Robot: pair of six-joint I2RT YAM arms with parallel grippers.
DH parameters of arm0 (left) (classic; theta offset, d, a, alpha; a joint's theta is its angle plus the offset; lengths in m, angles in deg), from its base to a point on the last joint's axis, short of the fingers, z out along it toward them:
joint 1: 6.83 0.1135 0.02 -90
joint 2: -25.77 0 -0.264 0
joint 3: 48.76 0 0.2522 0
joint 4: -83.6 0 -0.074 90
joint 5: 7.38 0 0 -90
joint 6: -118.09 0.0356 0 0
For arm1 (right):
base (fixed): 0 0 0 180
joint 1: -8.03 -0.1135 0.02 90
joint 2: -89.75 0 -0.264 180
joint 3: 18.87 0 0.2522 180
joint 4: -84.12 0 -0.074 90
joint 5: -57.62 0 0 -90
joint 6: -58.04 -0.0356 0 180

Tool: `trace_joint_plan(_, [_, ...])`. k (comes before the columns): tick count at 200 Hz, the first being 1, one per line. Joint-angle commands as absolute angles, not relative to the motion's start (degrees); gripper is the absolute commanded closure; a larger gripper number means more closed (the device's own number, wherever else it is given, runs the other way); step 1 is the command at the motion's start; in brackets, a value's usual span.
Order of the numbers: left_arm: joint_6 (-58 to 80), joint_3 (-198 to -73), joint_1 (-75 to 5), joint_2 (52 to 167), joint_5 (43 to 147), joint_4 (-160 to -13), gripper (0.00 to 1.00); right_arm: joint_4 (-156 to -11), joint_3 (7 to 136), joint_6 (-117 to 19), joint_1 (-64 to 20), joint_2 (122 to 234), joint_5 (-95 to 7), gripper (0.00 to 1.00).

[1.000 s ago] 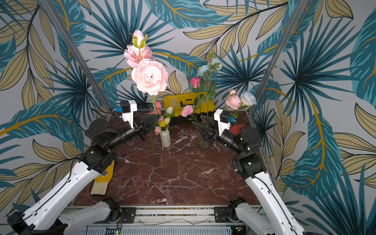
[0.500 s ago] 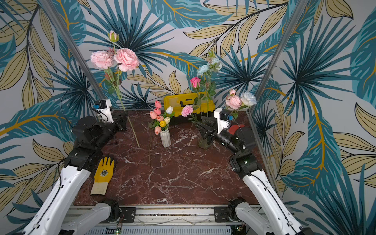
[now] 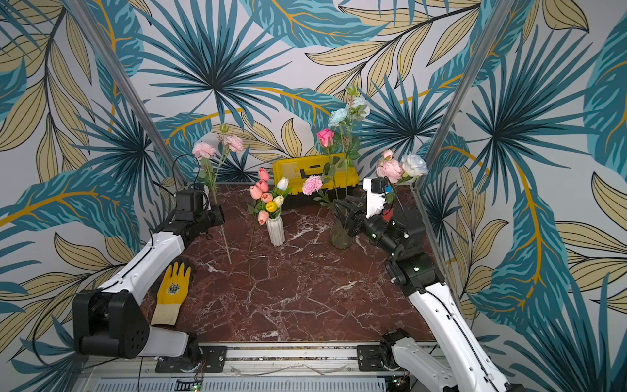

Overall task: Pick out pink flowers from the vase
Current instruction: Place the flower at the center of the board.

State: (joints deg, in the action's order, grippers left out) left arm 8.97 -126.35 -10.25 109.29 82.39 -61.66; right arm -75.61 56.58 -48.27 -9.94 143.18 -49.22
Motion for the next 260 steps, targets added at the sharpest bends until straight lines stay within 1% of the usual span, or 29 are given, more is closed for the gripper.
trace_joint_plan(1, [10.65,-131.27,-9.73,114.94,84.51,-55.65,1.0,-67.52,58.97,-51.96,-10.07,143.89,-47.11,0.52])
trace_joint_plan(29, [9.31,-134.23,-9.73,122.28,91.54,-51.65,1.0,-63.8,60.95,-53.6,-10.07,145.27,-50.93,0.5])
trace_joint_plan(98, [9.02,-134.23,-10.23,130.56,96.69,-53.24,1.0,-64.51,57.72,-52.95,-10.09,143.49,-51.77,0.47])
trace_joint_plan(158, [11.46,-134.69,-11.92,133.86,96.37,-54.03,1.0,-66.4,55.88,-54.36,-10.16,144.08,-53.15,0.46])
trace_joint_plan(203, [11.33,-133.22,-12.02,131.67,96.02,-56.78,1.0,-66.91,55.62,-54.99,-10.16,144.46,-53.57,0.46])
trace_joint_plan(260, [12.89,-136.0,-12.01,136.53,97.88,-55.99,1.0,-64.73,55.97,-53.08,-10.16,144.76,-52.38,0.46])
